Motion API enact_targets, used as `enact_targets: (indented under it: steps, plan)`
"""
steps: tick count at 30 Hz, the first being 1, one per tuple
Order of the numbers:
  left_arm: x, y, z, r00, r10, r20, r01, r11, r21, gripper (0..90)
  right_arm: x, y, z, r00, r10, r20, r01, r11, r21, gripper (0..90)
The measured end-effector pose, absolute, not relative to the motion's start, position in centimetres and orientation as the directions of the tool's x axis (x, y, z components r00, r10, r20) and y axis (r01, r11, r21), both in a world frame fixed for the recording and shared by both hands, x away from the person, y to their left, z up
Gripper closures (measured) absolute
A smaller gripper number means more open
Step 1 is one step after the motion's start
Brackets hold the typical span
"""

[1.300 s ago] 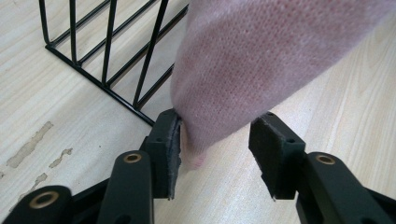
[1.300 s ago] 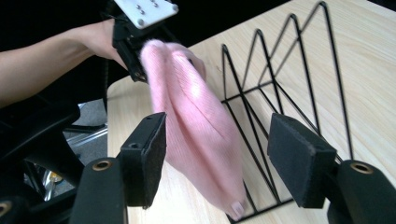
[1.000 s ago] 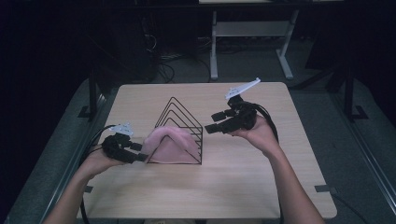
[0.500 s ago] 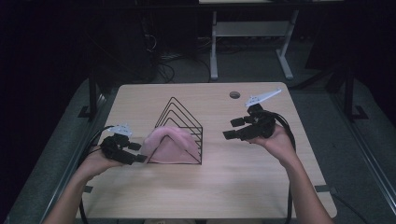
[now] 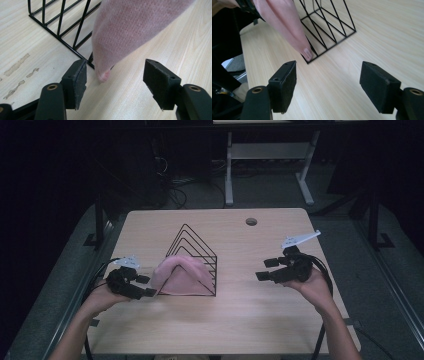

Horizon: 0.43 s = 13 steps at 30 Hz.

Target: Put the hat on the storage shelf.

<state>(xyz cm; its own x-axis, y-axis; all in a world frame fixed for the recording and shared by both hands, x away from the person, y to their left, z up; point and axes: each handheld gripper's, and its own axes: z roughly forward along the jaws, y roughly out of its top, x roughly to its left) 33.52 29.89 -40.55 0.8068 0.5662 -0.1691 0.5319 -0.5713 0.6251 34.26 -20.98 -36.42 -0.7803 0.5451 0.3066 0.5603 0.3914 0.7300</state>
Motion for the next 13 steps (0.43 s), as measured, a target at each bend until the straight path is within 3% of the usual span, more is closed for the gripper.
enact_targets:
  steps: [13]
  plan:
    - [33.0, 30.0, -41.4, 0.808, 0.566, -0.161, 0.528, -0.577, 0.623, 35.2, 31.3, -25.8, -40.0, -0.706, 0.620, 0.341, 0.621, 0.312, 0.719, 26.6]
